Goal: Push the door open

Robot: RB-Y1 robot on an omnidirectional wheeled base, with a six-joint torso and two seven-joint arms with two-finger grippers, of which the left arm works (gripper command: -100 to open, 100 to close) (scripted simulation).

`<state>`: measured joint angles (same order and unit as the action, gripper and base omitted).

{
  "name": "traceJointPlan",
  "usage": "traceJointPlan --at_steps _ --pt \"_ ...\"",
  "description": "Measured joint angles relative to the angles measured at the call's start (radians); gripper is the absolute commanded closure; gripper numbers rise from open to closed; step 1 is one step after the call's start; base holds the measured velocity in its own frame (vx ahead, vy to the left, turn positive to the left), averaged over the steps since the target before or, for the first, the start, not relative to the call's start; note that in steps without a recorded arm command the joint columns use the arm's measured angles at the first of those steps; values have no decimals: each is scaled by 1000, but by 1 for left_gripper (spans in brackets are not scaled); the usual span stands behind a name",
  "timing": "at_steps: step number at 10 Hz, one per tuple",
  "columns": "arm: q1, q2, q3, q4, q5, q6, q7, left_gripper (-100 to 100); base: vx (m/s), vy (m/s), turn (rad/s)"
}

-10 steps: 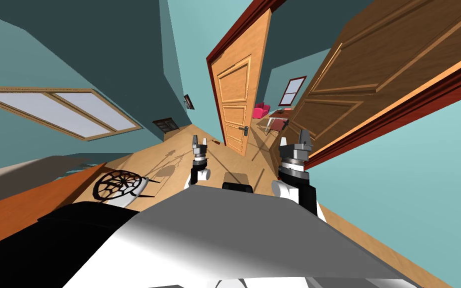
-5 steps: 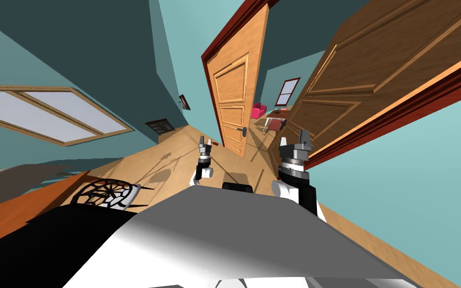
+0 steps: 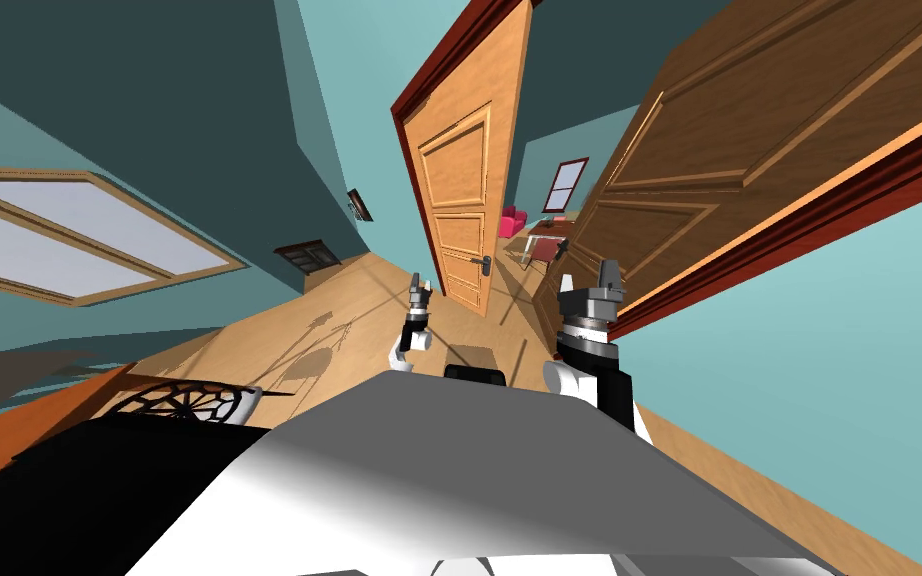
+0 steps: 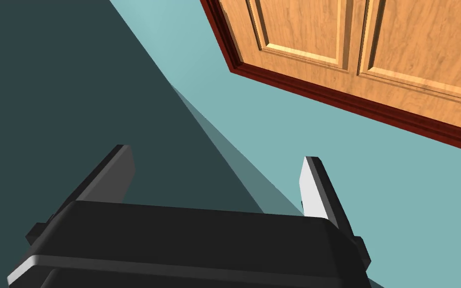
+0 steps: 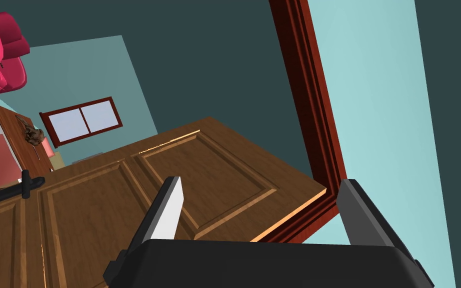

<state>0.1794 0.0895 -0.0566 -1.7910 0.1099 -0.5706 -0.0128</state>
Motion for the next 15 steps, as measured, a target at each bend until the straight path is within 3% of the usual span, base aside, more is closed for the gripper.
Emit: traceJointPlan --at_steps 3,10,15 --pt "-44 -3 -13 67 4 15 -2 -100 59 26 -67" --pt "-131 1 -39 220 16 25 2 -100 61 26 -62" --pt "-222 6 -64 369 30 45 9 -100 84 36 -88"
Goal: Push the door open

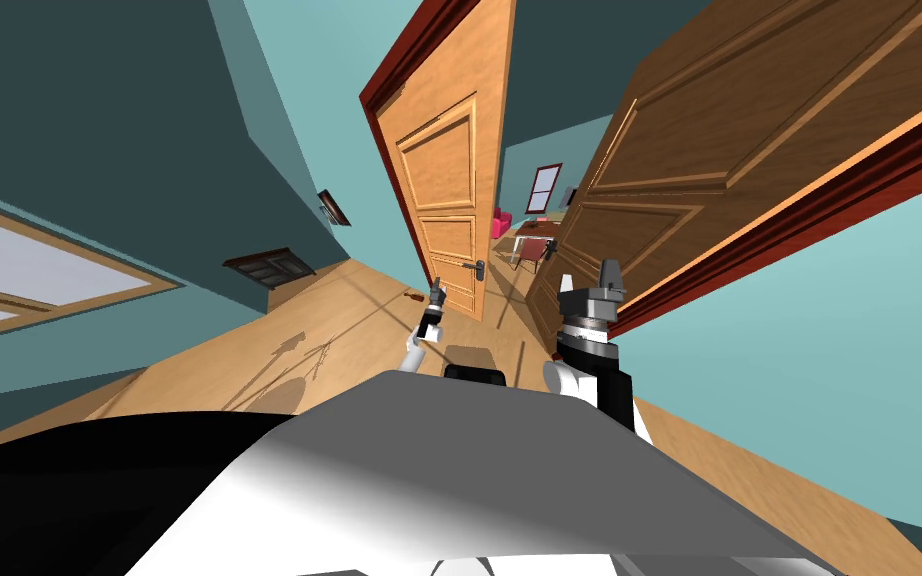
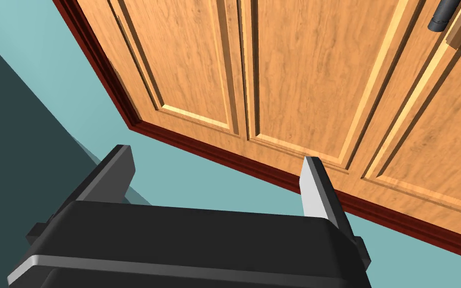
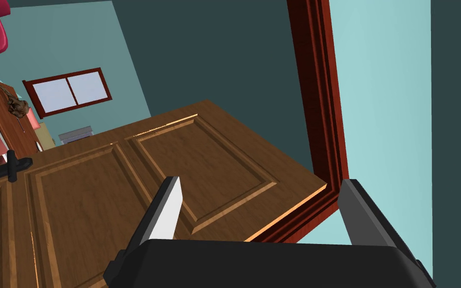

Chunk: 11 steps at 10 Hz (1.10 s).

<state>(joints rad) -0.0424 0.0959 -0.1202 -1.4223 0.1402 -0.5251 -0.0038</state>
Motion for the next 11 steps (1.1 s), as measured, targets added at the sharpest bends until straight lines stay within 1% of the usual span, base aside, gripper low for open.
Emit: traceJointPlan --at_steps 1,2,3,5,6,7,8,10,11 --pt "-10 0 -2 15 2 5 1 -100 60 36 -39" --pt "-22 1 -7 43 3 3 2 -100 74 32 -103" --pt "-44 -4 -12 75 5 5 0 -100 89 47 -110" --pt "-83 0 -22 132 12 15 4 -100 71 39 -67" --pt "-90 1 -25 150 13 16 6 -100 40 25 -46" --pt "-108 -2 -28 180 14 17 5 -100 61 37 -102" --pt "-128 -2 -32 216 17 17 6 -100 83 39 -100" --pt "-159 -1 -42 258 23 36 8 -100 78 38 -54" --pt "-172 -3 -44 283 24 34 8 -100 52 39 -55"
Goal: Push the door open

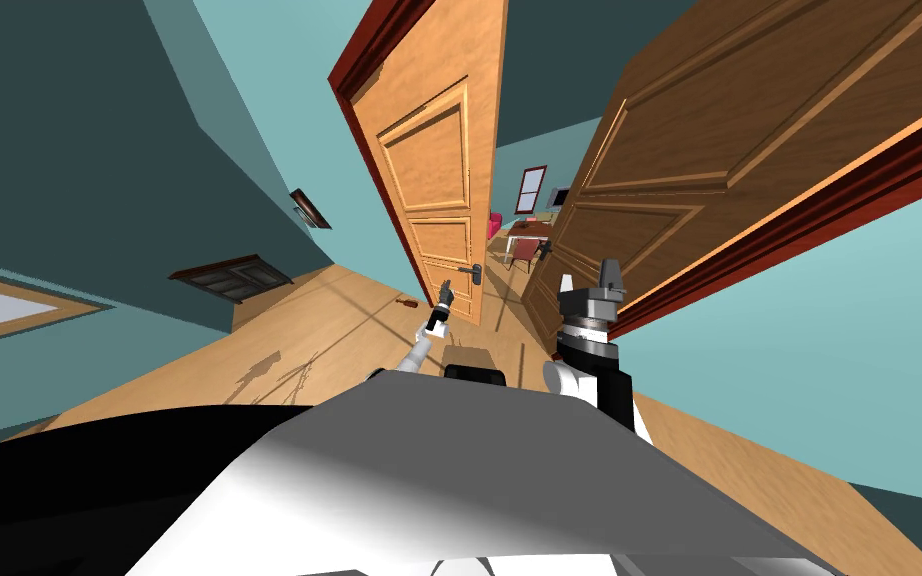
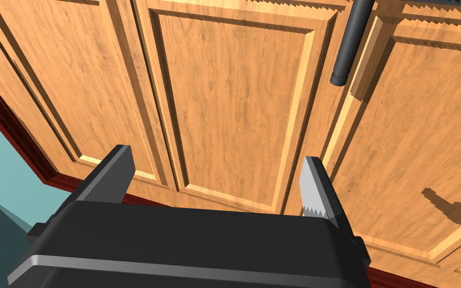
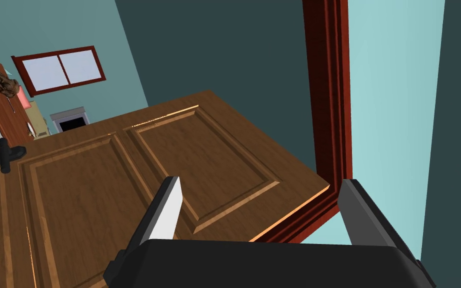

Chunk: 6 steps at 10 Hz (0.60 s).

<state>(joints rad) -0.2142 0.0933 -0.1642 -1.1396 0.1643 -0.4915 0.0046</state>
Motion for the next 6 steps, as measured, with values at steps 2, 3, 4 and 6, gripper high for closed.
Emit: traceJointPlan --at_steps 2,3,4,6 --pt "-24 4 -9 41 5 6 4 -100 76 42 -94" --pt "-41 3 -13 70 7 9 5 -100 84 50 -84" --pt "-62 2 -18 110 10 5 7 -100 71 56 -60" --pt "-97 0 -27 166 14 13 9 -100 79 45 -75"
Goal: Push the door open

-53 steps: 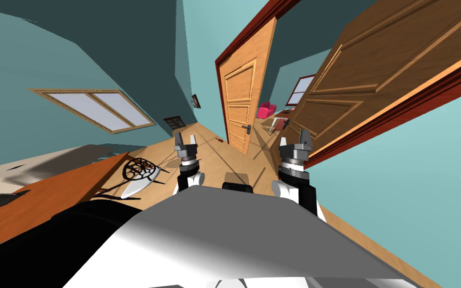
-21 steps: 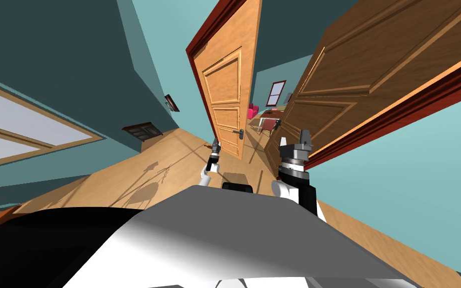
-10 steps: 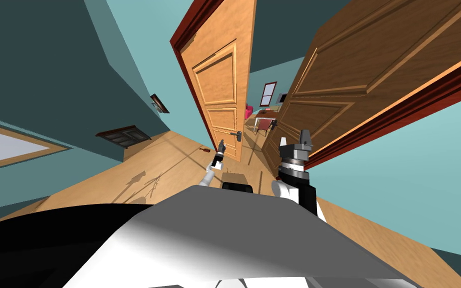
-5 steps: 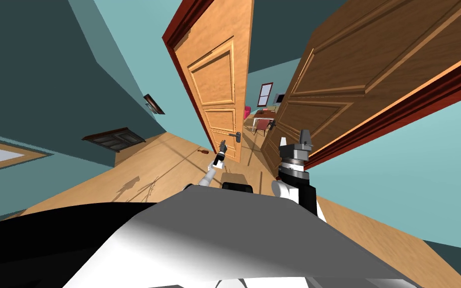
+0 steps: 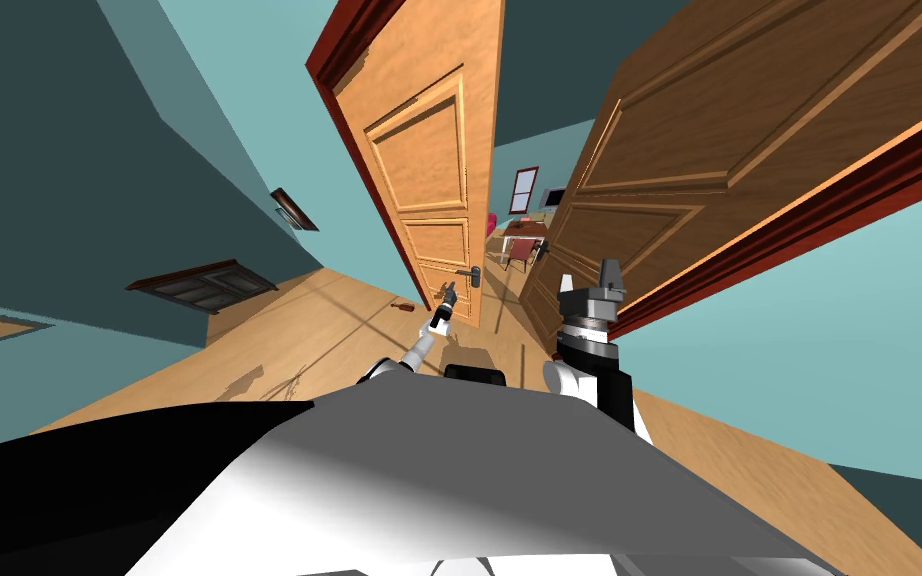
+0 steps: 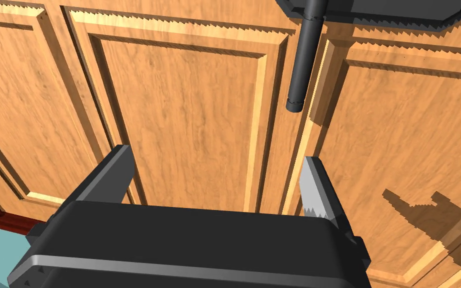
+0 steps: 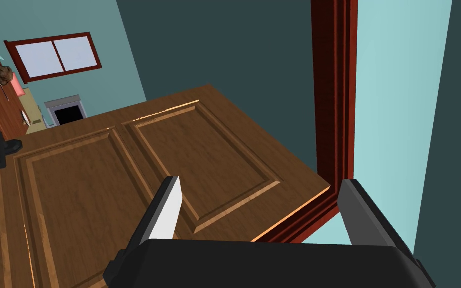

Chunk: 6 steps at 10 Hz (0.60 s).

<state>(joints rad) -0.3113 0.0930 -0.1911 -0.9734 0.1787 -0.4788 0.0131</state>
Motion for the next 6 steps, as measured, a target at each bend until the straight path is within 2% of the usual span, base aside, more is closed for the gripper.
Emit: traceJointPlan --at_steps 1,3,6 --pt "-16 -3 -4 29 2 0 0 -100 109 50 -101" --pt "-37 -8 -13 58 6 21 -3 -100 73 49 -54" --pt "-77 -8 -23 126 11 23 1 -100 52 40 -51"
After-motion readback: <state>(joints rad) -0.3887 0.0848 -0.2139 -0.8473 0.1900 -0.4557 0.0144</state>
